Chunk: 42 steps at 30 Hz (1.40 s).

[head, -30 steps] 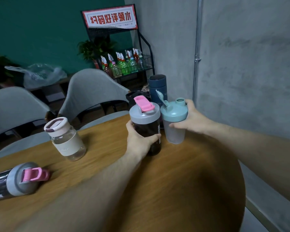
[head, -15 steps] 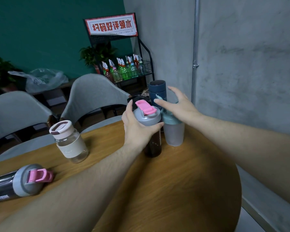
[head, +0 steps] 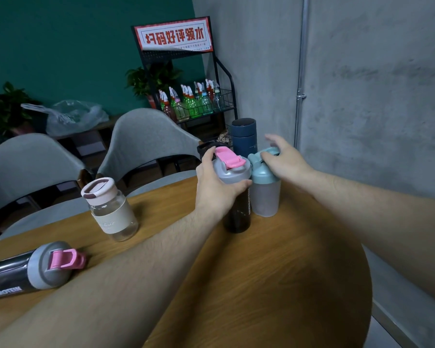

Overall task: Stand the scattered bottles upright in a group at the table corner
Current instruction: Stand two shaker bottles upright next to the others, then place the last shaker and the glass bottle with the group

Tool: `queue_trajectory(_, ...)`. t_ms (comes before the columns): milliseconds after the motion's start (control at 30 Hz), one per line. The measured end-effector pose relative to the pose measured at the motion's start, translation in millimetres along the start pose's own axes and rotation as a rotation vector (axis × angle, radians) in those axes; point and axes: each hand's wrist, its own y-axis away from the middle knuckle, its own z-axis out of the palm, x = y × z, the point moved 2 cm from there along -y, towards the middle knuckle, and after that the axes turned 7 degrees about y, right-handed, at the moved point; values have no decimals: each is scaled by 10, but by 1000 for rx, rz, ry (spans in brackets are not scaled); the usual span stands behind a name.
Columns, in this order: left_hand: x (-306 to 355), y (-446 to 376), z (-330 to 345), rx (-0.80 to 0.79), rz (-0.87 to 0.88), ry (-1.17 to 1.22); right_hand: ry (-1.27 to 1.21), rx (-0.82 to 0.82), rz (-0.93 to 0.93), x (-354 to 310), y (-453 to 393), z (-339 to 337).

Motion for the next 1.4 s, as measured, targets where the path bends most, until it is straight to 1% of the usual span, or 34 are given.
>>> queue_trajectory(200,74,16,-14,-22,-3,-44,123,-40,5,53,-1,23)
queue_trajectory(300,119,48,-37,-44,-23,-70,117,29,12,2,64,-41)
queue_trajectory(400,157,115,-107,-52,-51,-88,91,147,-69,-111,250,-145)
queue_trajectory(533,230,318,-328,-29,-99,-101,117,177,-159,-329,620,-185)
queue_trajectory(633,240,549,-603,-20,-141,-135,99,108,-190,-590,885,-105)
queue_trajectory(767,216,861,-1085,7,-169,-146,-18,-50,-183,-968,1255,182)
queue_trajectory(867,149,1055,-1490,38,-192,-166,6,-212,-212,-1241,1540,488)
queue_trajectory(1000,29,1270,-2088,73,-207,-207,64,-376,-218,-1539,1827,940)
queue_trajectory(1067,-62,1341,-2426,98,-223,-233,93,-415,-221,-1660,1900,1187)
queue_trajectory(1133,-128,1354,-2627,117,-224,-282,96,-424,-201,-1682,1910,1300)
queue_trajectory(1233,-253,1341,-3052,126,-242,-430,106,-437,-160,-1799,1863,1592)
queue_trajectory(1333,-380,1246,-3371,85,-228,-594,115,-414,-118,-1857,1735,1847)
queue_trajectory(1400,-469,1147,-3524,13,-236,-685,123,-395,-96,-1868,1621,2004)
